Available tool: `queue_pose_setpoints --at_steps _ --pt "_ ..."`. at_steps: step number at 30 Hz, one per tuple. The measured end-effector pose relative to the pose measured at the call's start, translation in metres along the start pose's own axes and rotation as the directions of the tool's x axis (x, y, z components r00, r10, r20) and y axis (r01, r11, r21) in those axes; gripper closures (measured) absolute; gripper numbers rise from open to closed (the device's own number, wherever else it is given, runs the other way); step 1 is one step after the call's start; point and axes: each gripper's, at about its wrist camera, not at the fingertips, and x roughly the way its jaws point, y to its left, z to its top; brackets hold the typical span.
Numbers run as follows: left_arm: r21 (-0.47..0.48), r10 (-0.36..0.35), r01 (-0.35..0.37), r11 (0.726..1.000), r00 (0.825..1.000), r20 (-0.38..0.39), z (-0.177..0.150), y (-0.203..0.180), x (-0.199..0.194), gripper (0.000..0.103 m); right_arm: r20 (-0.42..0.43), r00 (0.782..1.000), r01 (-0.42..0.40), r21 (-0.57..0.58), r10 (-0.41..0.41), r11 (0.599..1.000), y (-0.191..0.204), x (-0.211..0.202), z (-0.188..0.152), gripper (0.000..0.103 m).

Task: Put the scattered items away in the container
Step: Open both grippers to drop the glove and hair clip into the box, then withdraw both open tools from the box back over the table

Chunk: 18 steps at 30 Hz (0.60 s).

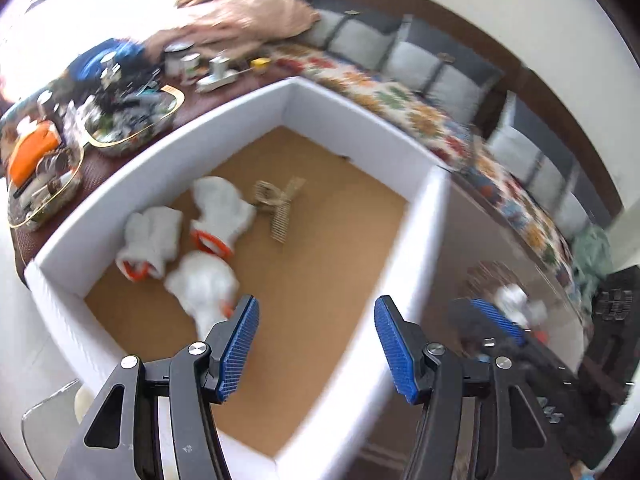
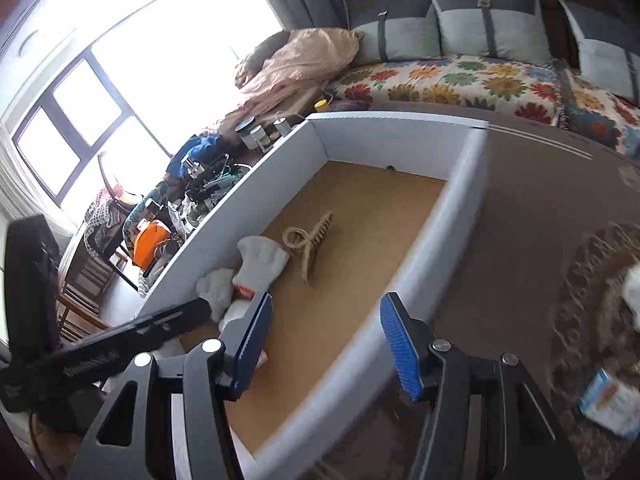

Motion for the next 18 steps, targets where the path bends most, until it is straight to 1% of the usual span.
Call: queue_pose_setpoints --at_steps 1,3,5,7,9,10,12,13,15,18 --pt "0.017 -0.011 0.011 1.000 1.000 0.007 -0.013 -0.013 -0.008 0.040 0.013 1.000 0.007 0.006 -0.007 1.000 -0.008 -0.016 -0.014 0.046" --pt "0.050 -0.048 0.047 0.998 0.999 0.013 -0.052 -0.044 -0.024 0.020 0.045 0.998 0.045 0.008 -0.045 0.999 -0.023 -0.045 -0.048 0.046" --pt "0.085 -0.081 0.080 0.993 0.997 0.011 -0.095 -0.073 -0.029 0.017 0.084 0.991 0.101 0.004 -0.101 0.995 -0.039 -0.073 -0.084 0.046" --pt "0.127 -0.117 0.120 0.985 0.993 -0.029 -0.135 -0.100 -0.019 0.017 0.127 0.977 0.173 -0.014 -0.170 0.985 -0.052 -0.096 -0.120 0.046" --pt "0.138 -0.153 0.164 0.977 0.985 -0.082 -0.168 -0.120 0.000 0.017 0.177 0.950 0.265 -0.023 -0.257 0.964 -0.070 -0.121 -0.163 0.046" --pt "0.141 -0.176 0.192 0.971 0.978 -0.115 -0.187 -0.131 0.013 0.017 0.192 0.938 0.299 -0.019 -0.290 0.954 -0.079 -0.130 -0.177 0.046" --pt "0.173 -0.193 0.220 0.960 0.967 -0.165 -0.212 -0.148 0.032 0.017 0.216 0.906 0.370 0.011 -0.364 0.929 -0.100 -0.150 -0.208 0.046" --pt "0.197 -0.210 0.242 0.950 0.963 -0.171 -0.223 -0.157 0.036 0.017 0.220 0.893 0.395 0.037 -0.393 0.918 -0.110 -0.158 -0.219 0.046" --pt "0.274 -0.201 0.234 0.933 0.969 -0.144 -0.237 -0.170 0.039 0.017 0.224 0.865 0.440 0.093 -0.450 0.893 -0.131 -0.174 -0.240 0.046" --pt "0.376 -0.191 0.217 0.901 0.976 -0.104 -0.256 -0.186 0.041 0.017 0.234 0.828 0.468 0.212 -0.510 0.858 -0.157 -0.194 -0.260 0.046"
